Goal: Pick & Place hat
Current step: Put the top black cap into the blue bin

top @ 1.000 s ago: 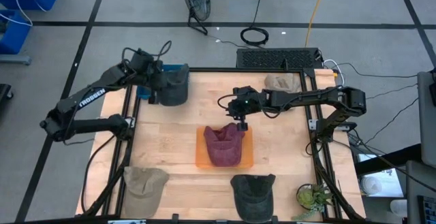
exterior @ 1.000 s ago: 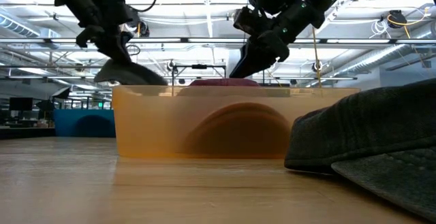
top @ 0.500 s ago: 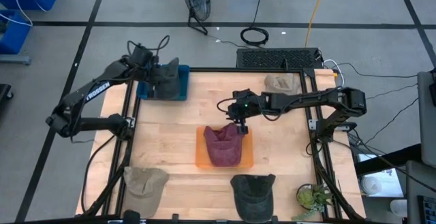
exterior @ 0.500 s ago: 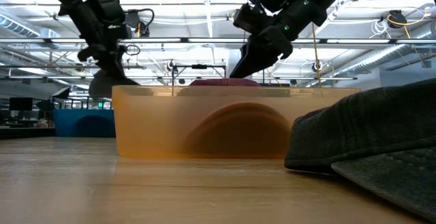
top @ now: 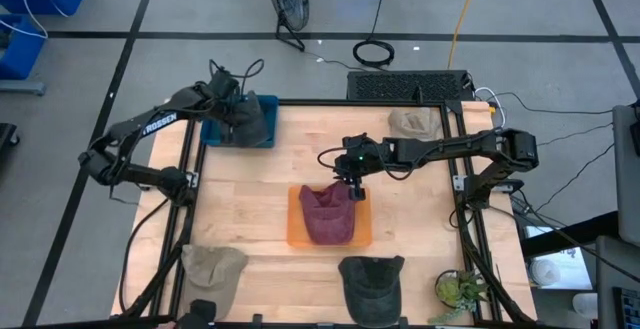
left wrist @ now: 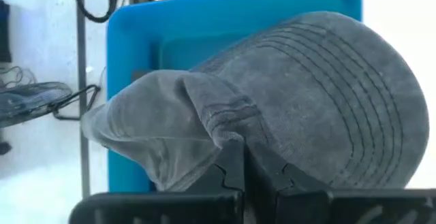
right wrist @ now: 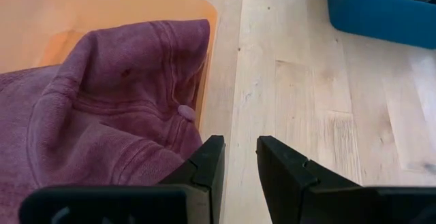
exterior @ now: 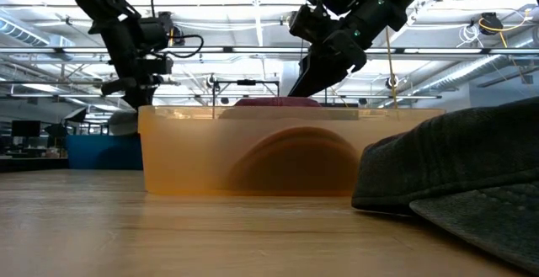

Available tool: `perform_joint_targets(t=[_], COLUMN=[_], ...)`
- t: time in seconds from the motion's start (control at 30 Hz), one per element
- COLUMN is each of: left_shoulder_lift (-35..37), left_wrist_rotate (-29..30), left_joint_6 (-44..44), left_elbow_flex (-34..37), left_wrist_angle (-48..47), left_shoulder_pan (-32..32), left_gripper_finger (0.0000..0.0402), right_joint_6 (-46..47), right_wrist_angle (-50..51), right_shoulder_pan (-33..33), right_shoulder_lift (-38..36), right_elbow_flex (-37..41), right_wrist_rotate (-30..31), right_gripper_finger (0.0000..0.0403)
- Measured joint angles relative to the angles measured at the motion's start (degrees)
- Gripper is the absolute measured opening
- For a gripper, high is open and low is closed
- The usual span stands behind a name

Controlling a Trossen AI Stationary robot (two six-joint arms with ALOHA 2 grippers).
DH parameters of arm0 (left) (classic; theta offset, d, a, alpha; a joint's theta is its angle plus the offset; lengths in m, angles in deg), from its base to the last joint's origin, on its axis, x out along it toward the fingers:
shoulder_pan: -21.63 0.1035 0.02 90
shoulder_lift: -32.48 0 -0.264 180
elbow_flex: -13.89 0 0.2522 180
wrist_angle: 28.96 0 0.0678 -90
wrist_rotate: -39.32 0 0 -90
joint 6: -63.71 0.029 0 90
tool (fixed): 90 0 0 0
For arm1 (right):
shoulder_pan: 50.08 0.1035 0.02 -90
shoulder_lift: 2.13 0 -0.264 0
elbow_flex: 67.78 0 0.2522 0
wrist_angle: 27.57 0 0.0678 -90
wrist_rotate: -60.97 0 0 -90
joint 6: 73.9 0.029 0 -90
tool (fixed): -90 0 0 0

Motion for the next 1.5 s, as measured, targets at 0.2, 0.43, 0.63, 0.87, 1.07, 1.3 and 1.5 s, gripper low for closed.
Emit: perform_joint_targets(t=[0.2, 0.43, 0.63, 0.87, 1.07, 1.3, 1.5], left_shoulder_lift=[1.01, 5.10, 10.77, 13.03, 12.93, 12.96, 12.96], left_wrist_rotate=[2.81, 6.15, 8.07, 2.66, 22.41, 30.63, 31.27], left_joint_6=[-3.09, -9.72, -21.51, -37.74, -34.75, -42.73, -42.91], left_elbow_flex=[0.00, 0.00, 0.00, 0.14, 4.06, 9.62, 16.04], left_wrist_angle=[1.78, 2.21, 2.20, -1.44, -1.66, 3.81, 8.17], left_shoulder_pan=[-0.42, -2.93, -7.44, -20.96, -37.11, -44.06, -43.67], left_gripper_finger=[0.0037, 0.0072, 0.0099, 0.0131, 0.0134, 0.0134, 0.0170], right_joint_6=[-0.21, -0.39, -0.88, -2.12, -2.56, -2.97, -2.93], right_wrist_angle=[-0.02, -0.04, -0.04, -0.53, -0.50, -0.48, -0.50], right_shoulder_pan=[0.00, 0.00, 0.00, -0.04, -0.04, -0.04, -0.04], right_shoulder_lift=[0.00, 0.00, 0.00, 0.00, 0.02, 0.02, 0.02], right_elbow_flex=[0.00, 0.00, 0.00, 0.00, 0.00, 0.00, 0.00], right_wrist_rotate=[0.01, 0.01, 0.01, 0.03, 0.05, 0.05, 0.05], right_gripper_finger=[0.0075, 0.0075, 0.0075, 0.0075, 0.0075, 0.0075, 0.0075])
